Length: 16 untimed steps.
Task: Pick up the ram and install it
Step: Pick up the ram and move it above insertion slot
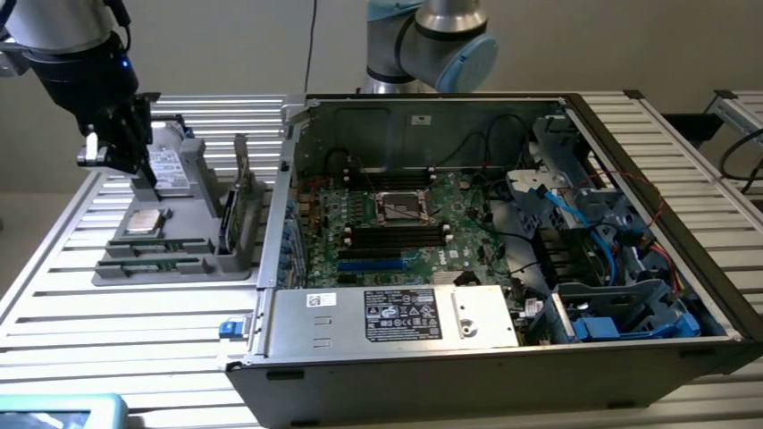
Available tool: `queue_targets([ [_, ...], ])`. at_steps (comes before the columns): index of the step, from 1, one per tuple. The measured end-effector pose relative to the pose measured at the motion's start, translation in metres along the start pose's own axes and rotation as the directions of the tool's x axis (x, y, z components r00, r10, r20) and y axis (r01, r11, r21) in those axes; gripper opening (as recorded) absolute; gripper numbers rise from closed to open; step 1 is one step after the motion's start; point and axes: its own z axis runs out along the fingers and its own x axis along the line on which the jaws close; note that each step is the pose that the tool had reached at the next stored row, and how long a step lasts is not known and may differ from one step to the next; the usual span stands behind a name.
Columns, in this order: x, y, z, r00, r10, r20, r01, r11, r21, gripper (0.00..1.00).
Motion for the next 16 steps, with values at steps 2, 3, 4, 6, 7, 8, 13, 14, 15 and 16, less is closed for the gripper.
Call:
queue_targets([
  [2, 0.0, 0.0, 0.0, 1.0, 0.0, 0.0, 0.0, 1.0, 0.0, 0.12],
  [3, 0.0, 0.0, 0.0, 1.0, 0.0, 0.0, 0.0, 1.0, 0.0, 0.12],
  [4, 0.0, 0.0002, 0.0001, 1.0, 0.0, 0.0, 0.0, 1.0, 0.0003, 0.17],
  [6, 0.0, 0.0013, 0.001, 1.0, 0.0, -0.0003, 0.0, 1.0, 0.0021, 0.24],
  [7, 0.0, 0.0026, 0.0018, 1.0, 0.0, -0.0012, 0.0, 1.0, 0.0032, 0.31],
  [8, 0.0, 0.0047, 0.0027, 1.0, 0.0, -0.0019, 0.0, 1.0, 0.0048, 0.31],
  [13, 0.0, 0.0134, 0.0088, 1.0, 0.0, -0.0046, 0.0, 1.0, 0.0062, 0.31],
  [14, 0.001, 0.0136, 0.0105, 1.0, 0.0, -0.0047, 0.0, 1.0, 0.0062, 0.31],
  [15, 0.001, 0.0138, 0.0123, 1.0, 0.0, -0.0048, 0.0, 1.0, 0.0061, 0.33],
  [16, 0.002, 0.0139, 0.014, 1.0, 0.0, -0.0048, 0.0, 1.0, 0.0061, 0.33],
])
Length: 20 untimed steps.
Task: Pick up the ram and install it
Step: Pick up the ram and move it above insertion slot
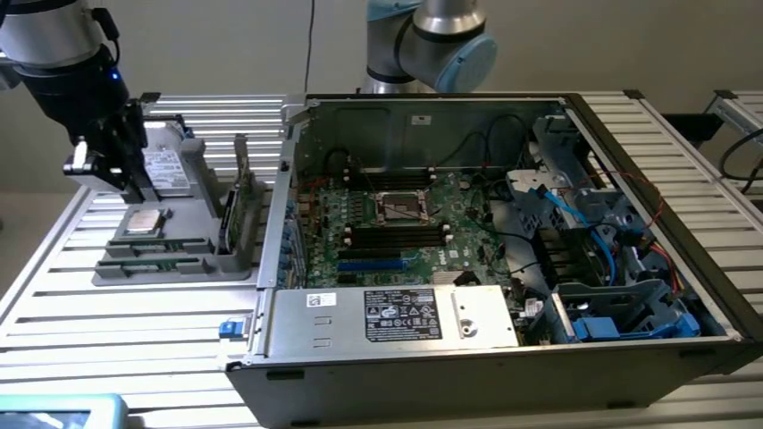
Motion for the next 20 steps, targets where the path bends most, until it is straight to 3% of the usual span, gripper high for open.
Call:
queue_targets([
  [1, 0.001, 0.0, 0.0018, 1.0, 0.0, 0.0, 0.0, 1.0, 0.0, 0.38],
  [10, 0.021, -0.0002, 0.0183, 1.0, 0.0, 0.0001, 0.0, 1.0, 0.0001, 0.38],
  [20, 0.025, -0.0025, 0.0363, 1.0, 0.0, -0.0002, 0.0, 1.0, -0.0001, 0.38],
])
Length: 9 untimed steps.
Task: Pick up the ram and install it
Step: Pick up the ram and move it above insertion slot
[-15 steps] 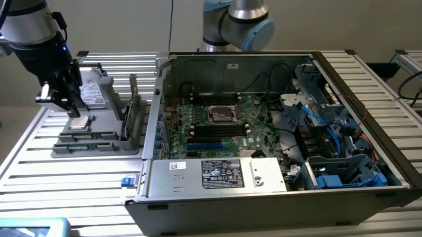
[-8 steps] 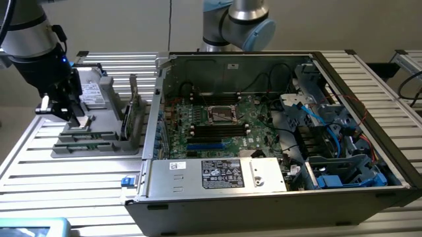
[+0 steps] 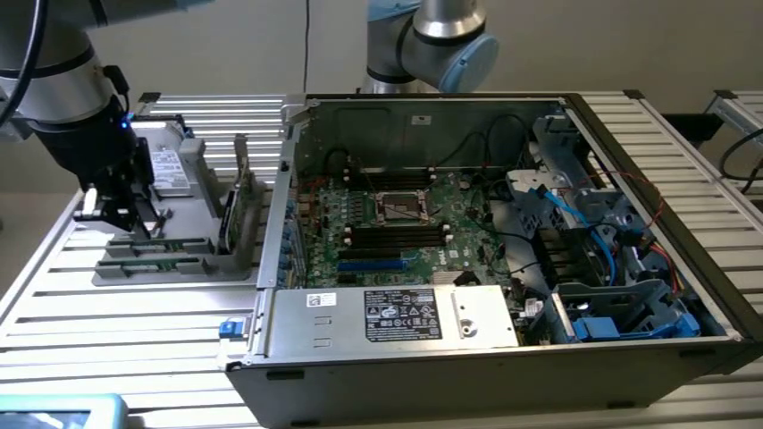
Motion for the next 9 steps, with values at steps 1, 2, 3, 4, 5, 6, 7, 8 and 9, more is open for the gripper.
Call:
queue_targets([
  [1, 0.0, -0.0007, 0.0018, 1.0, 0.0, -0.0002, 0.0, 1.0, 0.0, 0.38],
  [2, 0.0, -0.001, 0.0036, 1.0, 0.0, -0.0003, 0.0, 1.0, 0.0, 0.38],
  [3, 0.0, -0.0011, 0.0054, 1.0, 0.0, -0.0003, 0.0, 1.0, 0.0001, 0.38],
  [4, 0.001, -0.0012, 0.0073, 1.0, 0.0, -0.0003, 0.0, 1.0, 0.0001, 0.38],
  [5, 0.001, -0.0012, 0.009, 1.0, 0.0, -0.0005, 0.0, 1.0, 0.0, 0.38],
  [6, 0.001, -0.0013, 0.0109, 1.0, 0.0, -0.0004, 0.0, 1.0, 0.0, 0.38],
  [7, 0.001, -0.0014, 0.0127, 1.0, 0.0, -0.0004, 0.0, 1.0, 0.0, 0.38],
  [8, 0.001, -0.0014, 0.0145, 1.0, 0.0, -0.0004, 0.0, 1.0, 0.0, 0.38],
  [9, 0.001, -0.0015, 0.0163, 1.0, 0.0, -0.0003, 0.0, 1.0, 0.0001, 0.38],
])
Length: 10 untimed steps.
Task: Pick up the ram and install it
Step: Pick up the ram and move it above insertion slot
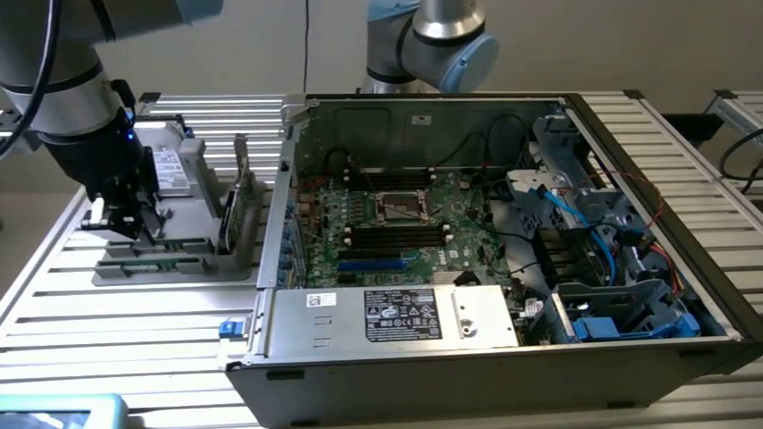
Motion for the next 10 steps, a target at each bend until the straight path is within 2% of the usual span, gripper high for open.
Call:
queue_targets([
  [10, 0.0, -0.0004, 0.0183, 1.0, 0.0, 0.0, 0.0, 1.0, 0.0, 0.38],
])
